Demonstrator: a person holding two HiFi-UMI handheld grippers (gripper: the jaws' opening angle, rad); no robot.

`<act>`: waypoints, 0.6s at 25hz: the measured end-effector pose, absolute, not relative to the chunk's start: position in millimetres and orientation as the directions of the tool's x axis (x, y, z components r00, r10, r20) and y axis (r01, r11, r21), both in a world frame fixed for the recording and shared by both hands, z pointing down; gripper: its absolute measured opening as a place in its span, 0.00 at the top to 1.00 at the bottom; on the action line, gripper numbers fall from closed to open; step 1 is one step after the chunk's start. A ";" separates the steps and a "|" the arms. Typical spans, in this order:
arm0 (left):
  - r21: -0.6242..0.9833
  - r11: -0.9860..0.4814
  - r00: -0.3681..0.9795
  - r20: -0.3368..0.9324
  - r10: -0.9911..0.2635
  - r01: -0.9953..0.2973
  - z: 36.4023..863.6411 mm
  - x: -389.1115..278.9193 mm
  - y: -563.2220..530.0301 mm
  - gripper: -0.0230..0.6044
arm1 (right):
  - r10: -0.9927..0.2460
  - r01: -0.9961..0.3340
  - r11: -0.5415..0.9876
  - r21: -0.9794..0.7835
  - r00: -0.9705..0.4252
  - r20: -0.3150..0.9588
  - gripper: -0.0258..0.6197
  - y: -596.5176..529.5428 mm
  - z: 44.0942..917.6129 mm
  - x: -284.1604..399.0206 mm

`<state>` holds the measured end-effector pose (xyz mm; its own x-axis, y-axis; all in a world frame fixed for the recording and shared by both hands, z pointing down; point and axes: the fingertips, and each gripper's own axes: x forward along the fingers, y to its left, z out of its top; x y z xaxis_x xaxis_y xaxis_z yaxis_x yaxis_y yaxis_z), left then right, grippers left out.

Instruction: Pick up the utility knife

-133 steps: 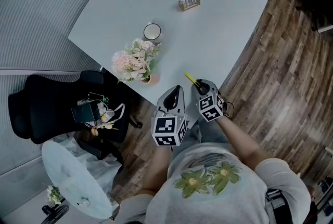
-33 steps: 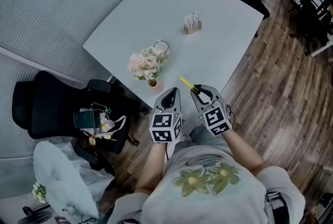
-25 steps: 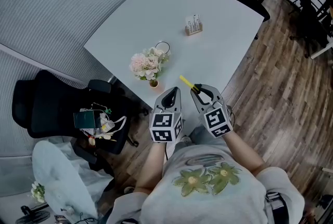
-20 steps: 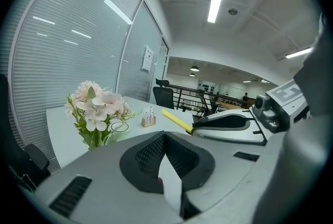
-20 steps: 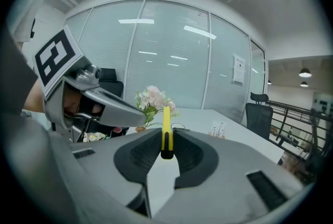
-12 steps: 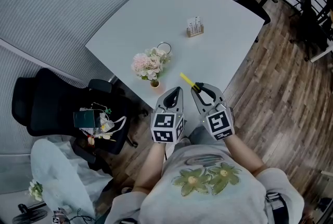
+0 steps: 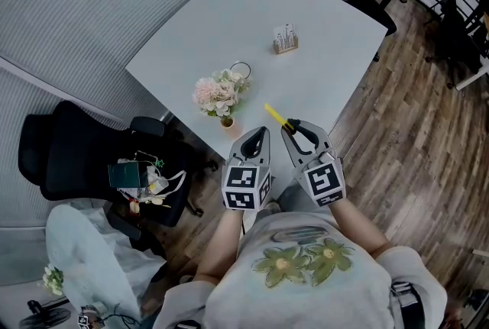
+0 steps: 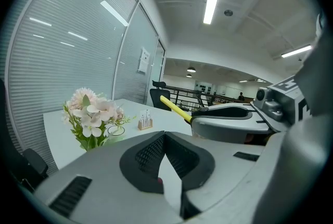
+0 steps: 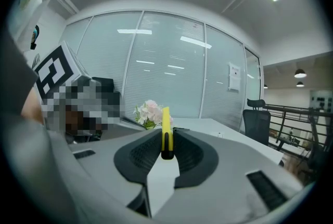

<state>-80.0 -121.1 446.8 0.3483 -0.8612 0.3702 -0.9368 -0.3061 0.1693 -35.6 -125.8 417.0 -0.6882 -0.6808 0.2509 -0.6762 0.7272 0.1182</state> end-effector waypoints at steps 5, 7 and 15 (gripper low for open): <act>0.165 -0.309 0.349 0.368 -0.862 -0.937 446.0 -78.6 -119.8 0.96 | -0.681 -0.677 0.727 0.114 -0.689 0.249 0.85 -125.6 417.9 -34.9; 0.165 -0.310 0.350 0.369 -0.861 -0.936 446.6 -78.6 -118.6 0.96 | -0.681 -0.678 0.726 0.113 -0.688 0.249 0.85 -124.9 418.8 -35.1; 0.165 -0.311 0.351 0.368 -0.861 -0.936 447.4 -78.3 -116.5 0.96 | -0.682 -0.680 0.725 0.108 -0.688 0.248 0.85 -122.4 419.0 -34.5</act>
